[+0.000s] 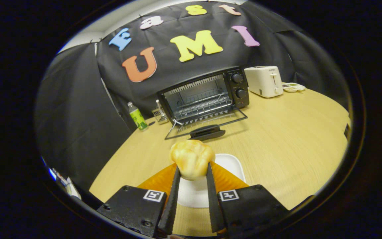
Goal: Open the toaster oven, put the food inside, and close the toaster oven door.
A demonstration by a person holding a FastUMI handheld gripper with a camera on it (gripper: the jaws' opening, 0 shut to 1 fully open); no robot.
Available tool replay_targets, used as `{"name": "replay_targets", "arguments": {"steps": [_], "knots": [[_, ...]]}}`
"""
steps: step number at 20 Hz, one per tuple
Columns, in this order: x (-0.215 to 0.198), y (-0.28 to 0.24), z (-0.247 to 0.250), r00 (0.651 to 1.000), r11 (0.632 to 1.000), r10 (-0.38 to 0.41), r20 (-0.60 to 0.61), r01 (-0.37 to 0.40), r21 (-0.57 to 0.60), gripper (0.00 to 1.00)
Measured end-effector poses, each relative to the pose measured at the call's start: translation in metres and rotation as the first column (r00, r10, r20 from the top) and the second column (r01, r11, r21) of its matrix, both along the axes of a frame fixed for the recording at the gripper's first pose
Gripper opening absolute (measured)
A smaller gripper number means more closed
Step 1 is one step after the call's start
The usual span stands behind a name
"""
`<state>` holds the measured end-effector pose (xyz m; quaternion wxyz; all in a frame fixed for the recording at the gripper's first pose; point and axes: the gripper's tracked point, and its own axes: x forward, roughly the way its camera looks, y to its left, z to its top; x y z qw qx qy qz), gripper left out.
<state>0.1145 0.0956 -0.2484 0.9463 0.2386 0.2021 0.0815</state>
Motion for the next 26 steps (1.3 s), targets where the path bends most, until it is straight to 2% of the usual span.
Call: {"name": "replay_targets", "arguments": {"steps": [2,6,9,15,19,22,26], "knots": [[0.012,0.004,0.022,1.0,0.992,-0.027,0.01,0.026,0.12,0.45],[0.06,0.0,0.055,0.995,0.947,-0.102,-0.007,0.1,0.306,0.44],[0.092,0.014,0.062,0.993,0.906,-0.102,-0.06,0.118,0.406,0.44],[0.161,0.031,0.052,0.988,0.928,-0.153,-0.037,0.156,0.339,0.44],[0.209,0.025,0.041,0.98,0.952,-0.196,-0.022,0.195,0.238,0.45],[0.237,0.018,0.035,0.974,0.952,-0.227,-0.024,0.227,0.204,0.45],[0.268,0.016,0.028,0.973,0.965,-0.227,-0.033,0.229,0.128,0.45]]}}
